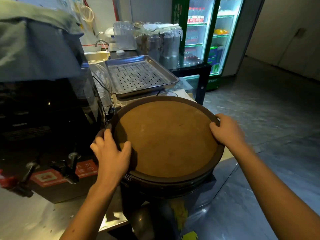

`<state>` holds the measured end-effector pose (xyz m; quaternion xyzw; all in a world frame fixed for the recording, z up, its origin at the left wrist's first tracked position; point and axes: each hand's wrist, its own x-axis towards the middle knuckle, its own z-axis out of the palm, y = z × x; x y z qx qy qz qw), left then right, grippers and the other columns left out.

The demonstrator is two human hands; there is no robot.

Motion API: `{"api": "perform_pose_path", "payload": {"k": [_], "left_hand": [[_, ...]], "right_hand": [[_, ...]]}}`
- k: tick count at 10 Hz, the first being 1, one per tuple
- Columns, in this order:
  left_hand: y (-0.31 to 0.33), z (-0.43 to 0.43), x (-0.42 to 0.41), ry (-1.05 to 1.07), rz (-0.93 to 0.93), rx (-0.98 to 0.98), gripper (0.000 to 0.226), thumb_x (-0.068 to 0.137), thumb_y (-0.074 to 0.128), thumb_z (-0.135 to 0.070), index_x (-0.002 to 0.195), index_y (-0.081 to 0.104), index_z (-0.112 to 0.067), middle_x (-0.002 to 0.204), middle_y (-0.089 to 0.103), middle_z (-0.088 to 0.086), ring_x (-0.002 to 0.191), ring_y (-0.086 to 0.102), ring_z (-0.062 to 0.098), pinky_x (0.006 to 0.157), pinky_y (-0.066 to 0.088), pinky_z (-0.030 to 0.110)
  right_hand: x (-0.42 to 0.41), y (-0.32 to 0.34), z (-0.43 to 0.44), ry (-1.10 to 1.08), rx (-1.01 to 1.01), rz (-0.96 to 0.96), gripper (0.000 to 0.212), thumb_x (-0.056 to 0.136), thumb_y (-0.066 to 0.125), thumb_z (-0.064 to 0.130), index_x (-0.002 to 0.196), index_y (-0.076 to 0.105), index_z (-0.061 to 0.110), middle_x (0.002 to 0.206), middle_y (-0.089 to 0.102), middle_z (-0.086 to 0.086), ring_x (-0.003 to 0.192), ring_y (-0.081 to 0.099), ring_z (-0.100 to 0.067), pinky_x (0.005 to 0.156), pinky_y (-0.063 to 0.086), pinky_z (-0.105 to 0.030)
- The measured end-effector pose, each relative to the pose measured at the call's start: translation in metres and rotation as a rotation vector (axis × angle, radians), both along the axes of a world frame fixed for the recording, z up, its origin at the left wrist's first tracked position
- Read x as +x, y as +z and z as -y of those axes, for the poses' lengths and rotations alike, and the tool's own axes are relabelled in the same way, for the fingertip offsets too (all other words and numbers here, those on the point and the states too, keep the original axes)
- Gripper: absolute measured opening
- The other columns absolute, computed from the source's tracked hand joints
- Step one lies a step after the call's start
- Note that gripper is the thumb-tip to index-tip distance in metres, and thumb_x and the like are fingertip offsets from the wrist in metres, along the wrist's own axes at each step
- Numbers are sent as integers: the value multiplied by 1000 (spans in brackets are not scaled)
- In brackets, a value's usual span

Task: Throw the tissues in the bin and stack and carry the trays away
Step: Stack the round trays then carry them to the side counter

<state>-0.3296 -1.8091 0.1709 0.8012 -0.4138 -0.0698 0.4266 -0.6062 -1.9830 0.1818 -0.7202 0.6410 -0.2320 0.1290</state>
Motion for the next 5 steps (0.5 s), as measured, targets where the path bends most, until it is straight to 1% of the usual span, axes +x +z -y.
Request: {"api": "perform_pose_path", "payload": {"k": [1, 2, 3, 4, 5], "left_hand": [[3, 3, 1, -27, 61, 32, 64, 86, 57, -30, 143, 33, -17, 140, 34, 19, 128, 24, 38, 106, 26, 53], [4, 1, 11, -156, 152, 95, 56, 86, 55, -36, 138, 41, -19, 138, 38, 21, 124, 31, 42, 104, 27, 52], [3, -1, 20, -265, 216, 142, 57, 86, 51, -40, 139, 41, -20, 136, 41, 21, 121, 36, 44, 102, 29, 52], [0, -11, 34, -452, 281, 136, 55, 91, 44, -44, 140, 42, -19, 142, 37, 21, 132, 29, 42, 106, 26, 51], [0, -21, 42, -550, 276, 131, 54, 96, 37, -48, 141, 42, -18, 150, 30, 22, 143, 15, 38, 112, 19, 50]], "right_hand": [[-4, -1, -5, -16, 65, 117, 35, 91, 50, 24, 123, 58, 13, 98, 65, -11, 86, 61, -31, 74, 52, -41], [1, -2, -34, -84, 95, 195, 38, 91, 51, 20, 127, 56, 11, 99, 65, -10, 85, 61, -28, 68, 48, -35], [6, -1, -60, -150, 102, 192, 34, 90, 52, 22, 122, 56, 12, 96, 64, -10, 82, 61, -25, 64, 48, -34], [23, 5, -112, -270, 54, 205, 25, 88, 56, 20, 110, 57, 7, 96, 64, -13, 82, 59, -25, 59, 42, -30], [38, 5, -147, -269, 13, 233, 29, 91, 58, 21, 118, 56, 9, 113, 64, -15, 90, 56, -23, 67, 41, -29]]}}
